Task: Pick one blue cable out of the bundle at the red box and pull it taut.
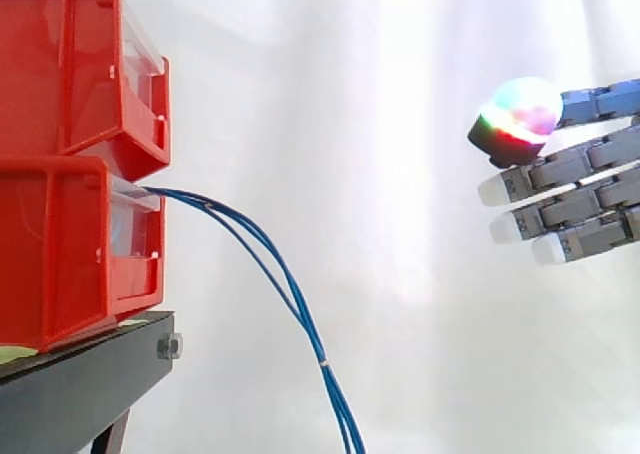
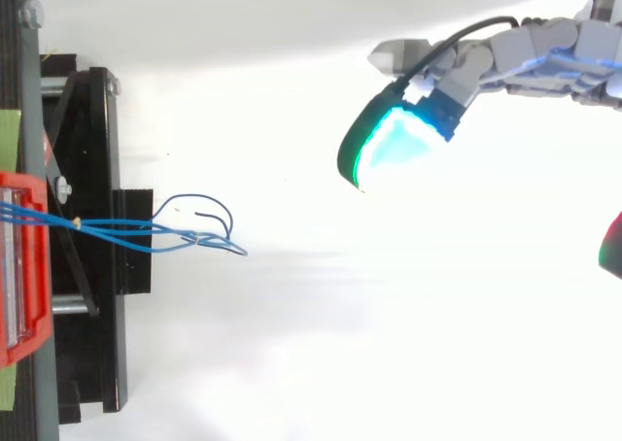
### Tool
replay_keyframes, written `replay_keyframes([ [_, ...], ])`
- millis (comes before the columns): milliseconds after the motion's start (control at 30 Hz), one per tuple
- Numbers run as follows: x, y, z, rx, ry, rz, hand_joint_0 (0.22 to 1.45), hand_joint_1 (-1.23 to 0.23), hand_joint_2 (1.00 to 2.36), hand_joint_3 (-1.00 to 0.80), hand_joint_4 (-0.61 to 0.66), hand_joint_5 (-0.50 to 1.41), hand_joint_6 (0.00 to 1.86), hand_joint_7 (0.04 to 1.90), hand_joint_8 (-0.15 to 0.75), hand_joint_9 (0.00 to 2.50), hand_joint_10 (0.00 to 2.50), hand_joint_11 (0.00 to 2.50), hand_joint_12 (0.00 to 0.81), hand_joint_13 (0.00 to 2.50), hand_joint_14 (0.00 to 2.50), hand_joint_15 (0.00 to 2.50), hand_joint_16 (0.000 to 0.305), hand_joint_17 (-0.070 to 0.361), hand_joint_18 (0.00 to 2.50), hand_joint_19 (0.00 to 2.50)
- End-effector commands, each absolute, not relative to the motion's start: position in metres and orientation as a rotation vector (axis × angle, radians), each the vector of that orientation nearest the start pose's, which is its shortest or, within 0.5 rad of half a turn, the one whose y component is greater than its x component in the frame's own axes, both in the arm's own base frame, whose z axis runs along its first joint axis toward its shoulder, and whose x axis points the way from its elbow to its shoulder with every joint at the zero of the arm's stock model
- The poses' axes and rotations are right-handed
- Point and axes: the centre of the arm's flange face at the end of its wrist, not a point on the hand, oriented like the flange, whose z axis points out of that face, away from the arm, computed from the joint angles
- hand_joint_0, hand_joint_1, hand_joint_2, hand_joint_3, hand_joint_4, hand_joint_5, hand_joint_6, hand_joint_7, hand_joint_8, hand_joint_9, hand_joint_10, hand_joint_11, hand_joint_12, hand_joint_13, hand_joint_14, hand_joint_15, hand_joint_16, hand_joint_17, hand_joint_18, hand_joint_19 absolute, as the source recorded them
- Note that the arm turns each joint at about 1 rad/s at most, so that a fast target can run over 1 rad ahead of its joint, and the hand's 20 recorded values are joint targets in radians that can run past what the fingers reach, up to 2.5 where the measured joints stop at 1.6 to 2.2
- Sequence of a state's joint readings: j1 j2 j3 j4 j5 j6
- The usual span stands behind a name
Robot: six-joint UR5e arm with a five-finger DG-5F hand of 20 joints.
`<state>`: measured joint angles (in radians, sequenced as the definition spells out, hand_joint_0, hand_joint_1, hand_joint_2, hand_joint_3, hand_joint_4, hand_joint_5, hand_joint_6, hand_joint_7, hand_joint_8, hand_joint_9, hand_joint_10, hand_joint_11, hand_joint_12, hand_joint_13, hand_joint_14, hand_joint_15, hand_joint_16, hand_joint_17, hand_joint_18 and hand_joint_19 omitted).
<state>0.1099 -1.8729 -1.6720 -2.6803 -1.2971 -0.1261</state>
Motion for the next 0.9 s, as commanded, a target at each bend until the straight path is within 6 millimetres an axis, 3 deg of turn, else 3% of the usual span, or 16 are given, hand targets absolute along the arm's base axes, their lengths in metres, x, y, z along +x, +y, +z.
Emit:
replay_keyframes([
  [0,0.605,-0.093,0.319,1.162,1.096,1.002,0.47,-0.52,1.00,-0.50,0.25,-0.24,0.50,0.70,0.291,0.13,0.00,0.00,0.386,0.00,0.00,0.14,0.064,0.144,0.00,0.22],
  [100,0.615,-0.092,0.300,1.182,1.094,1.002,0.47,-0.52,1.00,-0.50,0.25,-0.24,0.50,0.70,0.292,0.13,0.00,0.01,0.386,0.00,0.01,0.15,0.064,0.144,0.00,0.21],
  [400,0.629,-0.090,0.295,1.197,1.081,1.024,0.48,-0.52,1.00,-0.50,0.26,-0.23,0.50,0.71,0.293,0.13,0.00,0.01,0.387,0.00,0.00,0.15,0.064,0.143,0.00,0.22],
  [500,0.633,-0.091,0.281,1.198,1.098,1.003,0.47,-0.52,1.00,-0.50,0.26,-0.23,0.50,0.71,0.293,0.13,0.00,0.00,0.388,0.00,0.01,0.14,0.064,0.144,0.00,0.22],
  [867,0.652,-0.089,0.262,1.139,1.071,1.009,0.47,-0.52,1.00,-0.50,0.28,-0.23,0.50,0.71,0.296,0.13,0.00,0.02,0.387,0.00,0.00,0.14,0.064,0.144,0.00,0.23],
])
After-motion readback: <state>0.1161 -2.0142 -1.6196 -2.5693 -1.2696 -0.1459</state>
